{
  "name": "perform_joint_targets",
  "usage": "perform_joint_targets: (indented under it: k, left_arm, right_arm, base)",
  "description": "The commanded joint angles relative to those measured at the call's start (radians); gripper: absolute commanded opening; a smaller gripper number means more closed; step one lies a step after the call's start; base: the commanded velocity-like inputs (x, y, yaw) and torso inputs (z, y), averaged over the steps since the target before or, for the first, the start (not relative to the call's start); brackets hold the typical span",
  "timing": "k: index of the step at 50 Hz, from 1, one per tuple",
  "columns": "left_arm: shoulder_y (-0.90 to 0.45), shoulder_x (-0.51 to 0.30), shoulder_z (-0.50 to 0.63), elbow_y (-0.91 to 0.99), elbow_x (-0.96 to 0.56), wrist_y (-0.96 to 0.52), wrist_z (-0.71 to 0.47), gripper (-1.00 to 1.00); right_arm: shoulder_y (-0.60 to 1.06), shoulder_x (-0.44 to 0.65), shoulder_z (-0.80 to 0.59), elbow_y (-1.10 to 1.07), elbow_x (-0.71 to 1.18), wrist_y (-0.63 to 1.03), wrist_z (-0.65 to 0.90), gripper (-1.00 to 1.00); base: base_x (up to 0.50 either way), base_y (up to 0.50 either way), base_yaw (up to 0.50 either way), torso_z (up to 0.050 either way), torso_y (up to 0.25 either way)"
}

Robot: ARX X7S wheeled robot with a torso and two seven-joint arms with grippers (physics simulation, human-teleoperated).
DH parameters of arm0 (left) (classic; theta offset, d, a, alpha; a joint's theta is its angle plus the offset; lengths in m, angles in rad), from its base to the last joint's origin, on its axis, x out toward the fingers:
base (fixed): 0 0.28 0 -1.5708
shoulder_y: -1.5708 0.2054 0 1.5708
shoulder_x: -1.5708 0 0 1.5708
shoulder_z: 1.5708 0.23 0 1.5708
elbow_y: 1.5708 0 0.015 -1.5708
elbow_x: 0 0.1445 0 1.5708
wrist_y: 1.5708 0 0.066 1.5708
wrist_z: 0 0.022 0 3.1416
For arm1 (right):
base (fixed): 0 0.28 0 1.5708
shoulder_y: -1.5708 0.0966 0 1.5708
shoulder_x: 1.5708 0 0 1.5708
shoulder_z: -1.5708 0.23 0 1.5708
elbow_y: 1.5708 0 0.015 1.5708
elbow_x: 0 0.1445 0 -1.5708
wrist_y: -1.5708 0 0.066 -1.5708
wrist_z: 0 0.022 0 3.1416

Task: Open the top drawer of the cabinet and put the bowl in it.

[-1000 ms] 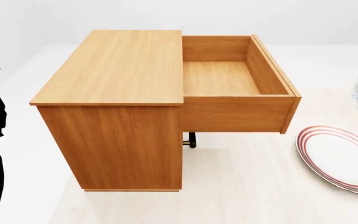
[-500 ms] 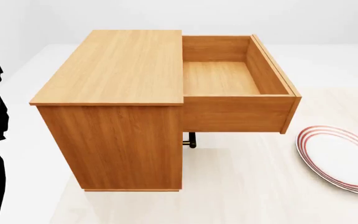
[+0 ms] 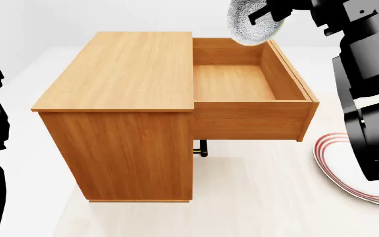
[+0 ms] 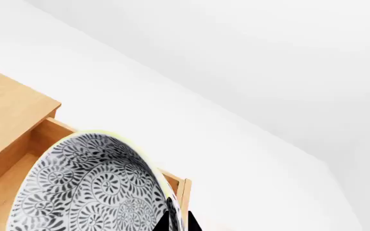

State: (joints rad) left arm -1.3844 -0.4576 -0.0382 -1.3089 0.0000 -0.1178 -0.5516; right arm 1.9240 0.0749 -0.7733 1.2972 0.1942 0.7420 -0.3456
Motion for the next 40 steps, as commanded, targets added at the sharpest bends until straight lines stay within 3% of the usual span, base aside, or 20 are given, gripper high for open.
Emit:
perform_joint_targets:
  k: [1, 11, 27, 40]
  left_arm:
    - [0.004, -0.001, 0.002, 0.0, 0.001, 0.01, 0.004, 1.0]
    - [0.005, -0.001, 0.007, 0.0, 0.0, 0.009, 0.006, 1.0]
    - [0.004, -0.001, 0.007, 0.0, 0.0, 0.01, 0.007, 1.0]
    - [0.004, -0.002, 0.0, 0.0, -0.001, 0.016, 0.015, 1.0]
  right_arm:
    - [-0.028, -0.046, 0.07, 0.011, -0.081, 0.085, -0.127, -1.0]
    - [-0.017, -0.074, 0.012, 0.011, -0.101, 0.18, -0.214, -1.0]
    - [-0.018, -0.075, -0.531, -0.013, 0.378, 0.223, -0.127, -1.0]
    - [-0.061, -0.075, -0.588, -0.014, 0.502, 0.23, -0.078, -1.0]
  base:
    - [0.0, 0.0, 0.0, 0.0, 0.0]
    - [0.0, 0.0, 0.0, 0.0, 0.001]
    - [0.0, 0.0, 0.0, 0.0, 0.0]
    - [0.0, 0.0, 0.0, 0.0, 0.0]
